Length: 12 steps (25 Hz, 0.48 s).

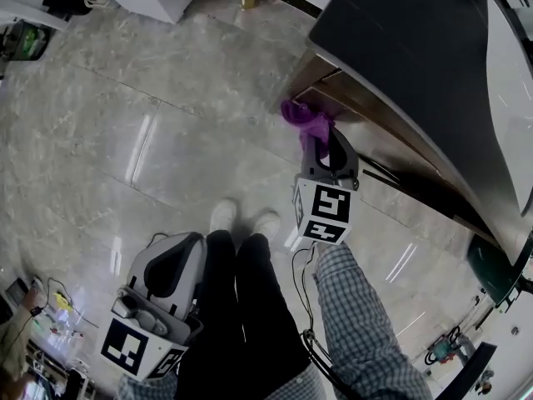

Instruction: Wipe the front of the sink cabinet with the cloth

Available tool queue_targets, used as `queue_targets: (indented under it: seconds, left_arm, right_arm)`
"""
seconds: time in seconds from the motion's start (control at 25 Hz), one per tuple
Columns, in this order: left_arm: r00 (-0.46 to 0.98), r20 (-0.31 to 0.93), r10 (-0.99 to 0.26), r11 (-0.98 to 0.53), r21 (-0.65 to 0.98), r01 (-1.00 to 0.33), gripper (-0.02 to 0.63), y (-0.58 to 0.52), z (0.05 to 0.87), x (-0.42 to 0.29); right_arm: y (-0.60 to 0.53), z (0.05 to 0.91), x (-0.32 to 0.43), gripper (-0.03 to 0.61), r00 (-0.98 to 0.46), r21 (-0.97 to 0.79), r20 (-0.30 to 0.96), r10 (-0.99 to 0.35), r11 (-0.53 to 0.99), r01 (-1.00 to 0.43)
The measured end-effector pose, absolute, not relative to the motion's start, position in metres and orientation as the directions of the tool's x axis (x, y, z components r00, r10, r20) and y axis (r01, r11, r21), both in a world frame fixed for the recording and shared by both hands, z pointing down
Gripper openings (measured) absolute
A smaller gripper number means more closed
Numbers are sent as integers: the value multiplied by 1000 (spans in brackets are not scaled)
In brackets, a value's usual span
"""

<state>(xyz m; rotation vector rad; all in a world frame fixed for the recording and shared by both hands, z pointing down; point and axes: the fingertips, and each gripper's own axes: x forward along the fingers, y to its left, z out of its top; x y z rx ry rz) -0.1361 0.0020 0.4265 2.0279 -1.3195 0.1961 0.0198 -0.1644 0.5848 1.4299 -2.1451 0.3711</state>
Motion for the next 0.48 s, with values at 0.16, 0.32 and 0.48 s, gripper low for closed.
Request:
queue_targets:
  seconds: [0.16, 0.32, 0.48]
  left_arm:
    - [500, 470, -727, -272, 471, -839, 11, -3, 427, -119]
    - [529, 470, -706, -305, 473, -826, 11, -6, 427, -95]
    - [563, 471, -679, -343, 475, -810, 11, -12, 427, -75]
  right_arm:
    - [-159, 588, 50, 77, -253, 67, 574, -779, 353, -933]
    - [-154, 590, 88, 75, -199, 73, 582, -788, 295, -953]
    - [-148, 593, 123, 77, -137, 55, 594, -793, 210, -976]
